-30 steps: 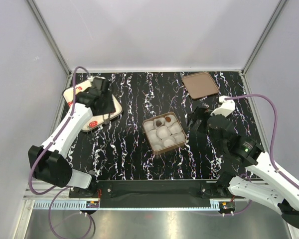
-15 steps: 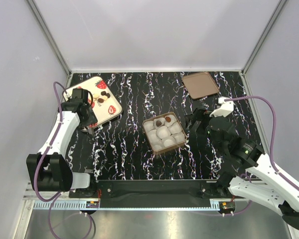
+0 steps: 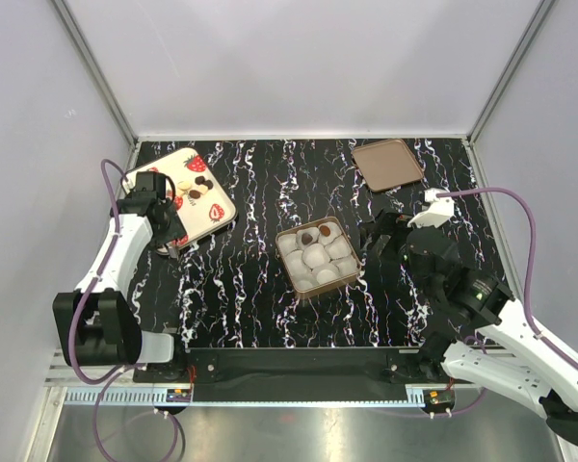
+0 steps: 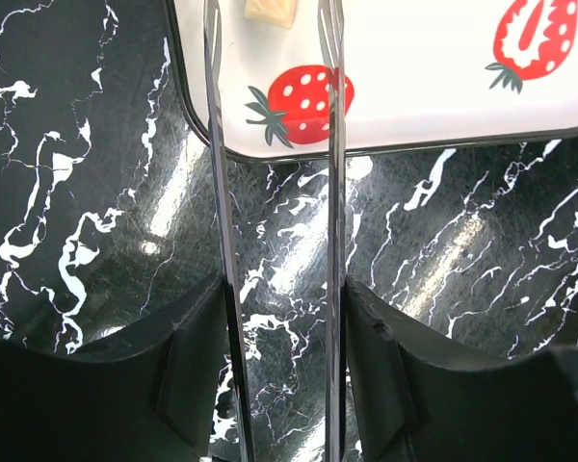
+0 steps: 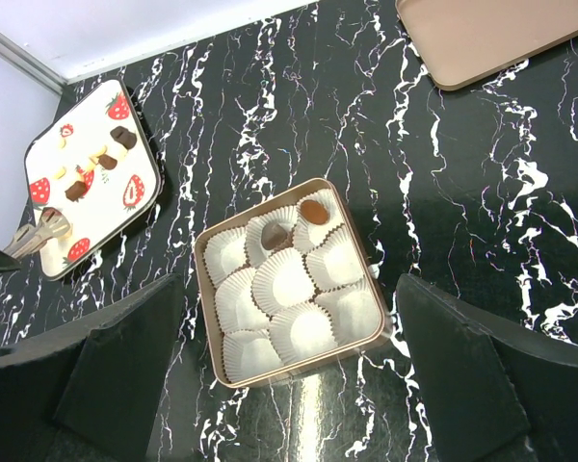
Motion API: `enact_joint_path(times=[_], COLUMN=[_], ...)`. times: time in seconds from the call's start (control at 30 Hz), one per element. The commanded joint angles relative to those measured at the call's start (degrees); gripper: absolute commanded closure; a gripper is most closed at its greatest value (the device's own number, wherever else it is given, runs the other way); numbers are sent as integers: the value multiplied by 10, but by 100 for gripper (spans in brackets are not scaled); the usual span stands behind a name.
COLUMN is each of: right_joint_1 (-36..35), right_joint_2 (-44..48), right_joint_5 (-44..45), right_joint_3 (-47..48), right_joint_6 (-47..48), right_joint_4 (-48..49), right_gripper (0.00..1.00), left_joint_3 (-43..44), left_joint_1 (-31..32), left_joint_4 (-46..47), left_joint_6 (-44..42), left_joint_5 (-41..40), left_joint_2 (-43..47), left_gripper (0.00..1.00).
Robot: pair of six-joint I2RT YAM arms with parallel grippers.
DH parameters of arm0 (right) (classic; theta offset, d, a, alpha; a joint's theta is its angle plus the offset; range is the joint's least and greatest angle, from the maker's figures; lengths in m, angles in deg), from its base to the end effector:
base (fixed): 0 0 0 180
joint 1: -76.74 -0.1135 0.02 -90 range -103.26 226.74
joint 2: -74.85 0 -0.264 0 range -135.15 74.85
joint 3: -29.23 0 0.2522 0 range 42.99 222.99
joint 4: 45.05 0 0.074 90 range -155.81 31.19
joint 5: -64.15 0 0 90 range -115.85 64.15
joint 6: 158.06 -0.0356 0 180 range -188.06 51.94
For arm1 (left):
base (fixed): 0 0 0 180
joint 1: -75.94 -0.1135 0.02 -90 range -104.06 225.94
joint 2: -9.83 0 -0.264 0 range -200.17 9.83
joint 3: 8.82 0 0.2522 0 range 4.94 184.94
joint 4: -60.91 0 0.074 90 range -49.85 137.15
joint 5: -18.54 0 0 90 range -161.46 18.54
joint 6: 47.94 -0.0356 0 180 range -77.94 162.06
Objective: Pack the chocolate
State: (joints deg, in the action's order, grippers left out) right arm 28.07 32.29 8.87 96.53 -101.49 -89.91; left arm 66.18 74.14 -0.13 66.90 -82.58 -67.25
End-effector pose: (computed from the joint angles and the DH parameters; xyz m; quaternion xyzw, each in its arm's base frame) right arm 0.1153 0.1004 0.3621 0.0656 0.7982 0.1745 0.5729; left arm 0.2619 0.0151 0.2645 -0.2449 0.9368 0.0461 0.2455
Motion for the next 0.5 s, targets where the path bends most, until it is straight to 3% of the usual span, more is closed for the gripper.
enact_joint_path(times=[0.0, 0.47], right_joint_1=[3, 3], right_joint_2=[-4, -7], right_joint_5=[2, 3], right_joint_3=[2, 1], right_joint_6=[5, 0], right_joint_4=[24, 24], right_gripper=[0, 0], left_joint_3=[-2, -5], left_joint_1=[-9, -13], left_joint_4=[29, 37], left_joint_6=[-10, -26], left_joint_5=[5, 21], left_joint_2=[-3, -18], left_gripper=[49, 54])
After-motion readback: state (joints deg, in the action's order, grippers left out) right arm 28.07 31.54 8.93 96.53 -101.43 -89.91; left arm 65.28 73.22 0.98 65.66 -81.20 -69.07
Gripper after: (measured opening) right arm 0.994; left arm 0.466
